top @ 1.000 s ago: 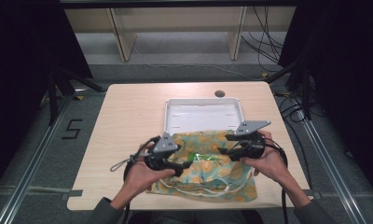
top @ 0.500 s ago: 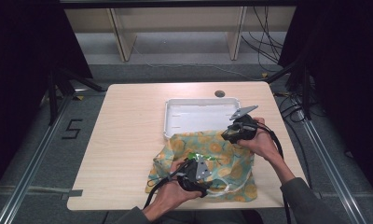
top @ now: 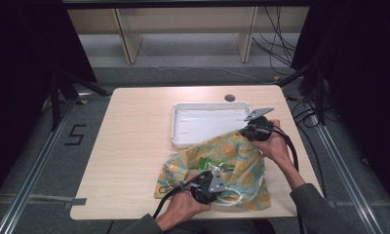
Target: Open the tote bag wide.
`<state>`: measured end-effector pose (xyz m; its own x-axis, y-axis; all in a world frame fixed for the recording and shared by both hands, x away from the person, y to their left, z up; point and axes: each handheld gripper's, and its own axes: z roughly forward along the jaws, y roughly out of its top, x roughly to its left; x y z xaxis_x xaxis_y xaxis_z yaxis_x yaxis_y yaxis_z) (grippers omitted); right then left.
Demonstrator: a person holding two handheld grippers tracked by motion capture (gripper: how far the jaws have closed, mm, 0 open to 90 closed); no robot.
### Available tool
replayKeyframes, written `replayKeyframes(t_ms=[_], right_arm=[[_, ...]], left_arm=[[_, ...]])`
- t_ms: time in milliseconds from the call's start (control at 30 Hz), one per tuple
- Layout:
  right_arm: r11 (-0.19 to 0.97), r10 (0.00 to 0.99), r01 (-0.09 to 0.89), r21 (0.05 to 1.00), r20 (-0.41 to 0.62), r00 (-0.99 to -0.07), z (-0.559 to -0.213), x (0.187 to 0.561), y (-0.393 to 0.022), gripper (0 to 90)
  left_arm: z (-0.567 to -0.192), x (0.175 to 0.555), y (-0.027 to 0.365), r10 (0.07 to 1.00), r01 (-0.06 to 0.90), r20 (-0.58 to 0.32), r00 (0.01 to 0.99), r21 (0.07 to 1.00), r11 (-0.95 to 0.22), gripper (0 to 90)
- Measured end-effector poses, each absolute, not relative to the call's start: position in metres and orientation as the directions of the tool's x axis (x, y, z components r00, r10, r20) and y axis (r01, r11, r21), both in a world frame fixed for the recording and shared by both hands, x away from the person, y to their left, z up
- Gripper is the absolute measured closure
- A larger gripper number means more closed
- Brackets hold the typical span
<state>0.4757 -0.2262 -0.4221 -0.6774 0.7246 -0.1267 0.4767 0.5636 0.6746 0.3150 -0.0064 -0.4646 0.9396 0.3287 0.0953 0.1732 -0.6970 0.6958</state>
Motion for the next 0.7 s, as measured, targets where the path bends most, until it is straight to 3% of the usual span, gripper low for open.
replayKeyframes(t_ms=[167,233,267,333,367,400,567,700], right_arm=[[0.576,0.724,0.482,0.661,-0.139,-0.675,-0.422,0.479,-0.228,90.0],[0.572,0.731,0.483,0.663,-0.146,-0.666,-0.421,0.478,-0.225,77.8],[0.566,0.738,0.494,0.660,-0.140,-0.660,-0.419,0.476,-0.224,68.8],[0.548,0.742,0.473,0.690,-0.141,-0.655,-0.410,0.469,-0.224,60.2],[0.548,0.742,0.473,0.690,-0.141,-0.655,-0.410,0.469,-0.224,60.2],[0.518,0.716,0.468,0.716,-0.064,-0.695,-0.399,0.460,-0.223,55.2],[0.565,0.535,0.388,0.728,0.035,-0.844,-0.391,0.439,-0.213,53.7],[0.602,0.463,0.380,0.702,0.081,-0.883,-0.398,0.432,-0.203,53.7]], left_arm=[[-0.463,0.307,-0.001,0.318,0.180,0.069,0.946,0.702,-0.689,89.7],[-0.463,0.309,-0.001,0.333,0.208,0.026,0.943,0.735,-0.646,83.9],[-0.462,0.309,-0.001,0.359,0.234,0.004,0.933,0.752,-0.616,73.6],[-0.460,0.308,-0.001,0.375,0.247,-0.009,0.927,0.767,-0.592,65.2],[-0.455,0.309,0.003,0.365,0.226,0.003,0.931,0.779,-0.585,65.2],[-0.451,0.306,0.005,0.393,0.261,-0.029,0.919,0.792,-0.551,61.4],[-0.439,0.292,0.032,0.425,0.337,-0.124,0.897,0.815,-0.472,60.9],[-0.445,0.282,0.045,0.456,0.345,-0.113,0.883,0.816,-0.465,69.5]])
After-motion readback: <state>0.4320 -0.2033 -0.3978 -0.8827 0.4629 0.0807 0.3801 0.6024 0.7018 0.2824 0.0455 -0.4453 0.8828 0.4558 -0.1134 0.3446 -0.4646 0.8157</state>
